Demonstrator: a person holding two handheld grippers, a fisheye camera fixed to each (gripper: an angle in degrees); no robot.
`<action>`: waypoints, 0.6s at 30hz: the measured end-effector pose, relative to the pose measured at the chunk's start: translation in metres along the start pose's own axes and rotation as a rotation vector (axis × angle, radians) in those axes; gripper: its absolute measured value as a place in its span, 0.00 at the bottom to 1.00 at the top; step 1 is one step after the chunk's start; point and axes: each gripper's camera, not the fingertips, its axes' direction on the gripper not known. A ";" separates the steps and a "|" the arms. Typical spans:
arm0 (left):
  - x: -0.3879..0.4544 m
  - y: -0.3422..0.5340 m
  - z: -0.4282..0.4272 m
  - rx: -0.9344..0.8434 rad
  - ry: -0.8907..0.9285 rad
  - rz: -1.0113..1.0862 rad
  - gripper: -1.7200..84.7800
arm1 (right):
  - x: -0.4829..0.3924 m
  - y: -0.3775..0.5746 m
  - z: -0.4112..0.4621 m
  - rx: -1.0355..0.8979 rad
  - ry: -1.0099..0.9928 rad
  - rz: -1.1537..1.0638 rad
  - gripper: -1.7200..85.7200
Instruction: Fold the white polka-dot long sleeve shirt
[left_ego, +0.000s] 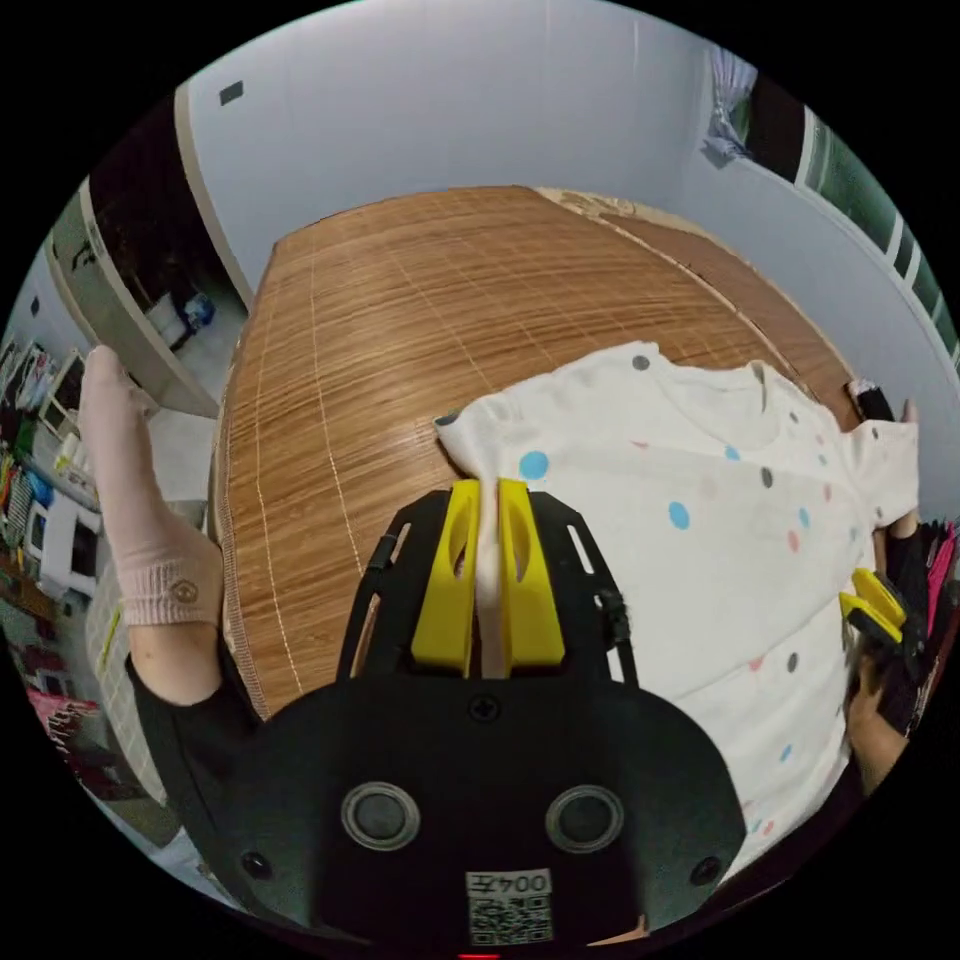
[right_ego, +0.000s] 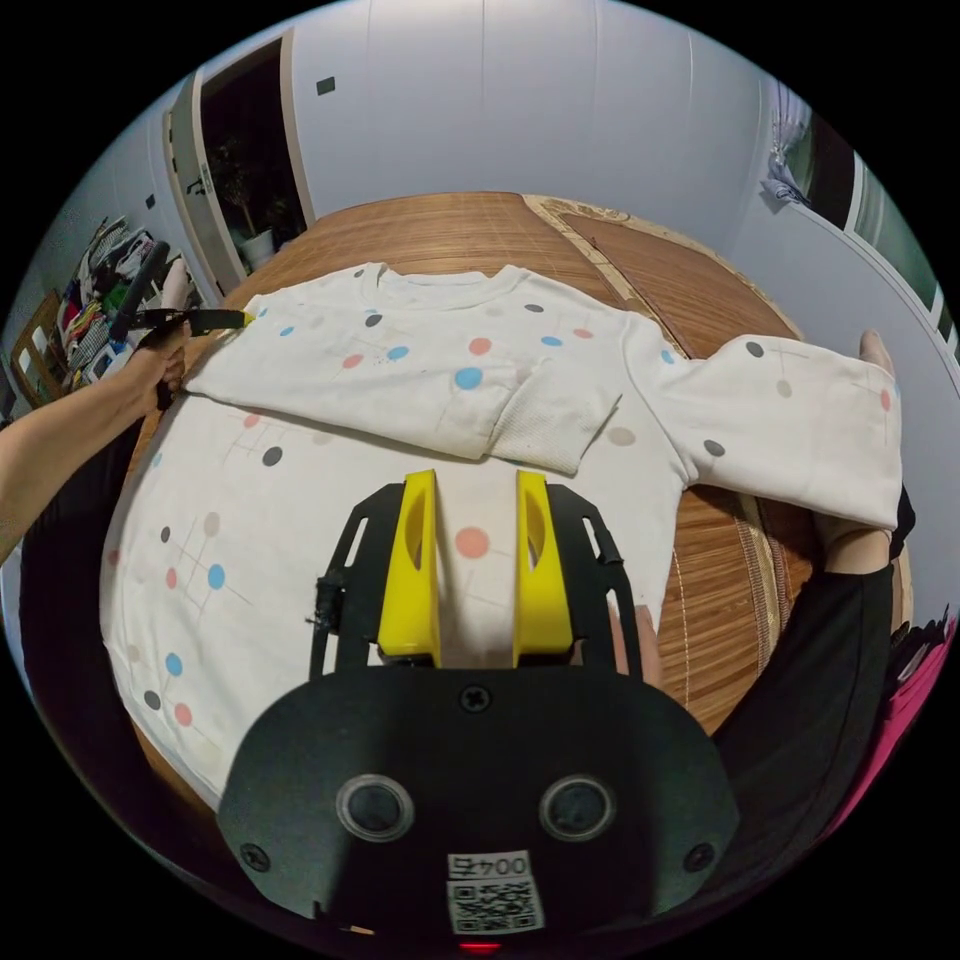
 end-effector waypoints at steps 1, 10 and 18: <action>-0.004 0.000 0.001 -0.007 0.031 -0.019 0.05 | 0.000 0.000 0.000 0.000 0.001 0.000 0.16; 0.025 0.032 -0.057 0.205 -0.001 -0.024 0.03 | -0.001 -0.001 0.000 0.001 -0.003 0.002 0.16; 0.039 0.038 0.000 -0.002 0.037 0.026 0.04 | -0.002 -0.002 0.001 0.003 -0.011 0.006 0.16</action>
